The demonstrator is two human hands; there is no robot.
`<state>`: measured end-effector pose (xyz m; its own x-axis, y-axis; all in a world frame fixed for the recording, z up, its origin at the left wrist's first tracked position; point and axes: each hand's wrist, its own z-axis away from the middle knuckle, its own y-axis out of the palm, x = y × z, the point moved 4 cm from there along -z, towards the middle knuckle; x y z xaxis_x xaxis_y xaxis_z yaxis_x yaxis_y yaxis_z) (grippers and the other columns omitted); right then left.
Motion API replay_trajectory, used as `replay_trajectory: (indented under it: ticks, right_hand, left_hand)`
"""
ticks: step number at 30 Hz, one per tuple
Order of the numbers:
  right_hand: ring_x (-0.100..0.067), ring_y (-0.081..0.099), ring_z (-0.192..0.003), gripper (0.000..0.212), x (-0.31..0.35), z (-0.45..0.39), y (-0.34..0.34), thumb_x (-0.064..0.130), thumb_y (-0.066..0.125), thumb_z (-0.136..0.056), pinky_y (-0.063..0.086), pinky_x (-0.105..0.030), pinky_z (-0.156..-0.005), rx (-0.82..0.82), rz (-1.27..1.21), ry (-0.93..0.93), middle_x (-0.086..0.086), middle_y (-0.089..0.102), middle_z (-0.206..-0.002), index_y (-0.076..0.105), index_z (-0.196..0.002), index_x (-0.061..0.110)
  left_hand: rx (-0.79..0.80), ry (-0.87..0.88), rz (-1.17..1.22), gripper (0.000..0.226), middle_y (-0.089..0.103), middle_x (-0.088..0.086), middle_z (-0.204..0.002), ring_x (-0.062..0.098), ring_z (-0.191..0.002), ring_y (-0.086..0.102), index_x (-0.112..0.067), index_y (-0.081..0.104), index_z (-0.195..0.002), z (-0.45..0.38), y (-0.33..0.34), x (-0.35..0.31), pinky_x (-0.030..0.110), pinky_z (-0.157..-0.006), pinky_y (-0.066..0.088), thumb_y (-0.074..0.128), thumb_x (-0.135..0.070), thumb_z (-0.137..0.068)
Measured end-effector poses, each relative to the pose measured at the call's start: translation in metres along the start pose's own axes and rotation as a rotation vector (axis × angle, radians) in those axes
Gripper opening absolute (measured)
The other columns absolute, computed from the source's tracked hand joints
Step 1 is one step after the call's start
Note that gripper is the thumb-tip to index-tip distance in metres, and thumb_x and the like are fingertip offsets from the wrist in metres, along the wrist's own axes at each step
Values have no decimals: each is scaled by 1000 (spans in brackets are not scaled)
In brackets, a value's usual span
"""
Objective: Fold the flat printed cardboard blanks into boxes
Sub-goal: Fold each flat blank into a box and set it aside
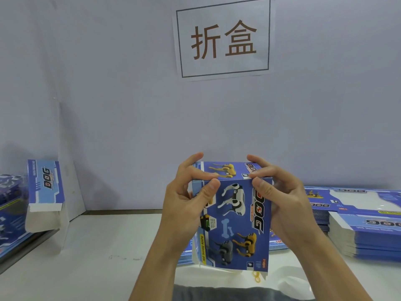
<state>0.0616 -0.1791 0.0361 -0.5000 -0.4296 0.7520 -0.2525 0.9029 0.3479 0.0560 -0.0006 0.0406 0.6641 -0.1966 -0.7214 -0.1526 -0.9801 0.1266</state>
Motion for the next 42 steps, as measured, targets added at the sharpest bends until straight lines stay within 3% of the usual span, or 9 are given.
replay_trajectory:
  ticks: [9,13,17,21,24,30,37,39,42]
  right_hand:
    - [-33,69,-107,17,4,-1,3,28,75,-68,62,-40,-67,-48,123,-69,9,65,-127,77,-84,25]
    - [-27,72,-102,43,17,-2,9,27,82,-71,62,-38,-68,11,222,-150,14,69,-119,68,-111,35]
    - [-14,72,-100,57,38,2,13,21,83,-71,61,-29,-75,90,446,-271,23,70,-108,60,-121,39]
    - [-17,70,-105,76,47,6,28,11,81,-69,61,-33,-79,282,599,-229,15,68,-117,52,-128,48]
    - [-17,69,-102,85,40,10,42,10,86,-69,60,-30,-80,366,687,-171,8,65,-117,48,-132,54]
    - [0,54,-126,62,37,7,46,19,79,-83,45,-18,-98,204,786,-319,29,54,-134,50,-128,50]
    - [-11,62,-84,16,23,-1,30,30,67,-90,51,-24,-71,-43,926,-185,9,62,-95,65,-103,39]
    - [-10,64,-85,28,12,-2,23,51,61,-89,51,-26,-70,-86,918,25,9,63,-99,60,-114,38]
    - [-14,63,-104,84,-3,-1,19,80,51,-70,48,-33,-84,-118,845,224,9,63,-115,37,-140,36]
  left_hand:
    - [51,-51,-177,30,53,-23,-137,18,-122,61,-34,67,-91,-2,-3,-4,42,-75,63,78,-42,-64]
    - [125,-59,-269,56,57,-5,-134,20,-114,66,-45,57,-118,-4,-7,-7,30,-72,62,80,-37,-68]
    - [167,-33,-589,80,49,-18,-139,8,-127,52,-55,43,-131,-5,-14,-12,6,-89,46,78,-60,-59]
    - [331,-108,-583,102,46,-22,-139,10,-122,58,-56,31,-141,-3,0,-10,36,-93,58,85,-64,-55]
    - [413,-70,-548,104,58,-19,-129,9,-113,64,-43,30,-146,-2,13,-7,32,-90,58,85,-51,-58]
    - [77,-161,-419,66,69,-22,-98,6,-83,71,-50,47,-121,-5,-9,16,21,-65,58,75,-69,-64]
    - [-611,-509,280,89,72,12,-113,29,-91,74,-22,53,-131,1,-46,58,41,-70,61,74,-68,-58]
    - [-652,-541,364,85,73,14,-112,27,-84,76,-19,56,-133,4,-47,61,39,-60,60,71,-67,-64]
    - [-502,-557,379,67,73,14,-113,34,-97,73,-20,63,-130,5,-38,63,48,-77,61,68,-59,-76]
